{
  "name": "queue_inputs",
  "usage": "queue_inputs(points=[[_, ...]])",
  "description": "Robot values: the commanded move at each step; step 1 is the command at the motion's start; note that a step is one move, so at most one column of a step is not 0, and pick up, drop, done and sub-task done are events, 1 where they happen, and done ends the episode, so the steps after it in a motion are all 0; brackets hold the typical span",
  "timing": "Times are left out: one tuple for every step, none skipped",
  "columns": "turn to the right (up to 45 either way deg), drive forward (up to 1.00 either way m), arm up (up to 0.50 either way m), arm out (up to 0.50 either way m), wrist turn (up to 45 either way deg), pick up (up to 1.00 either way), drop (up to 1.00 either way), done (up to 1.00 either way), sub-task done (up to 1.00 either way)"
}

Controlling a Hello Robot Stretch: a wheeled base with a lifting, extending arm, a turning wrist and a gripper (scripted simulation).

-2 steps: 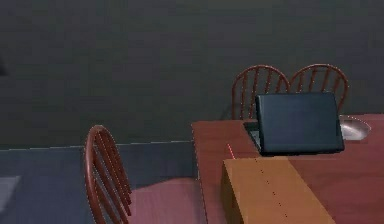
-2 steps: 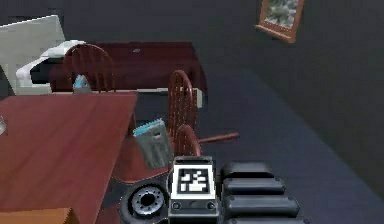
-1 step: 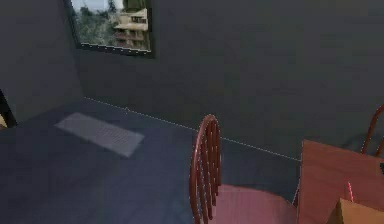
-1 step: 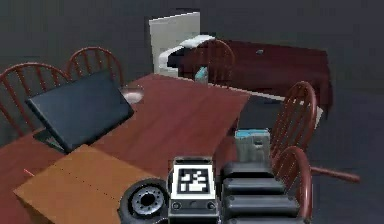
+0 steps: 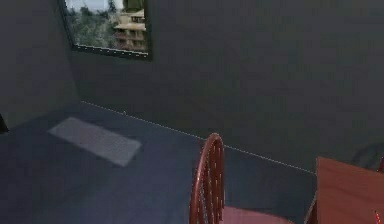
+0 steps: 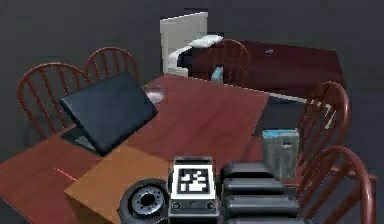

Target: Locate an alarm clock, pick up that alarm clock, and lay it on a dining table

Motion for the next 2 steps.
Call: queue_inputs(points=[[45.0, 0.0, 0.0, 0.0, 0.0, 0.0, 0.0, 0.0, 0.0], [45.0, 0.0, 0.0, 0.0, 0.0, 0.0, 0.0, 0.0, 0.0]])
